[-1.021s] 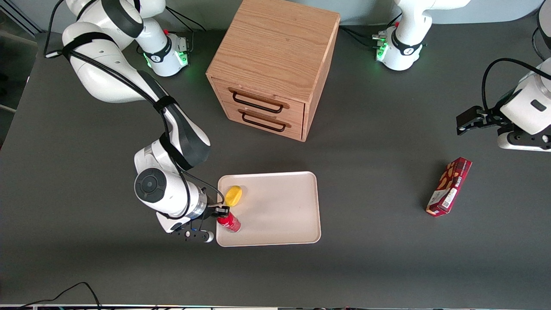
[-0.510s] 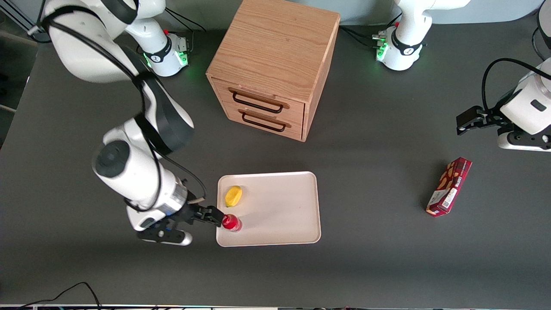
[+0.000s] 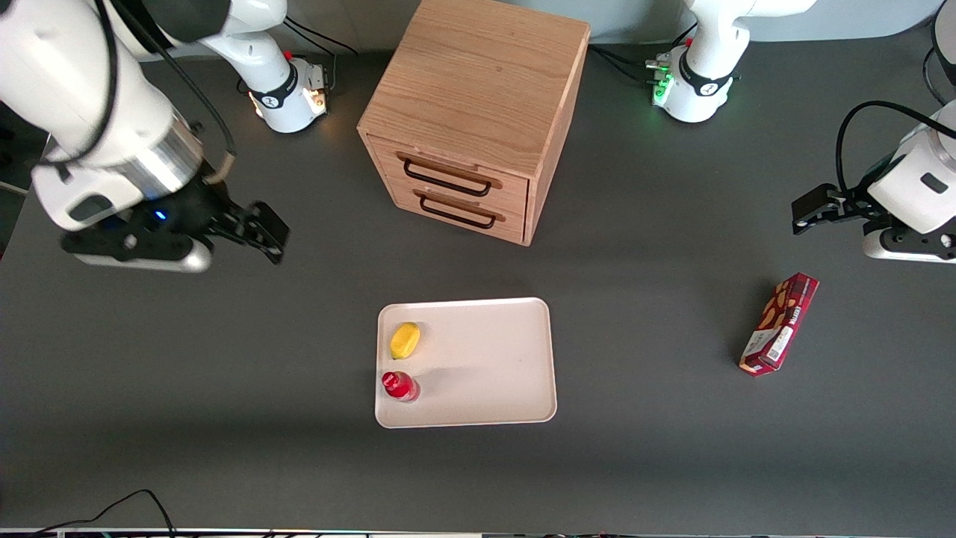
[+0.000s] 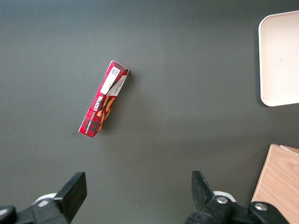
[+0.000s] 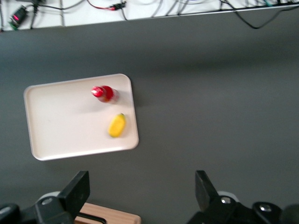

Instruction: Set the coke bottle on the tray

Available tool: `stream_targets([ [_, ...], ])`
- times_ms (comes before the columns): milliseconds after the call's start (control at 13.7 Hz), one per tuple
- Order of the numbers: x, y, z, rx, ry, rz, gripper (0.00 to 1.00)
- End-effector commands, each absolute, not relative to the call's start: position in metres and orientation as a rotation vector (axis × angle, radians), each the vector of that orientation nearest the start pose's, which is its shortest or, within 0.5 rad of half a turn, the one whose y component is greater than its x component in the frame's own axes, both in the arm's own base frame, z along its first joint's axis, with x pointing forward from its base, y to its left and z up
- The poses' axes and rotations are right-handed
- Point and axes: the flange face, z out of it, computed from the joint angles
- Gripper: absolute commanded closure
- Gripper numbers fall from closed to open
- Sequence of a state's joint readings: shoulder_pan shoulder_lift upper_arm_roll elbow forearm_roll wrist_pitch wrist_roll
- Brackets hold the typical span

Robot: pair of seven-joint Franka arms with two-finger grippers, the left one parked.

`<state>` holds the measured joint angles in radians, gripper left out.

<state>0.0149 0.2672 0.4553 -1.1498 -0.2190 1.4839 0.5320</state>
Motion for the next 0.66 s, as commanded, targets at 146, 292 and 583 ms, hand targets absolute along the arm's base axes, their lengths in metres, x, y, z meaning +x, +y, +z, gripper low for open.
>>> stream_targets([
  [146,0.496,0.142,0.674,-3.170,0.103,-0.201,0.00],
  [292,0.481,0.114,0.669,-3.145,0.092,-0.204,0.00],
  [583,0.517,0.066,0.687,-3.104,0.155,-0.189,0.00],
])
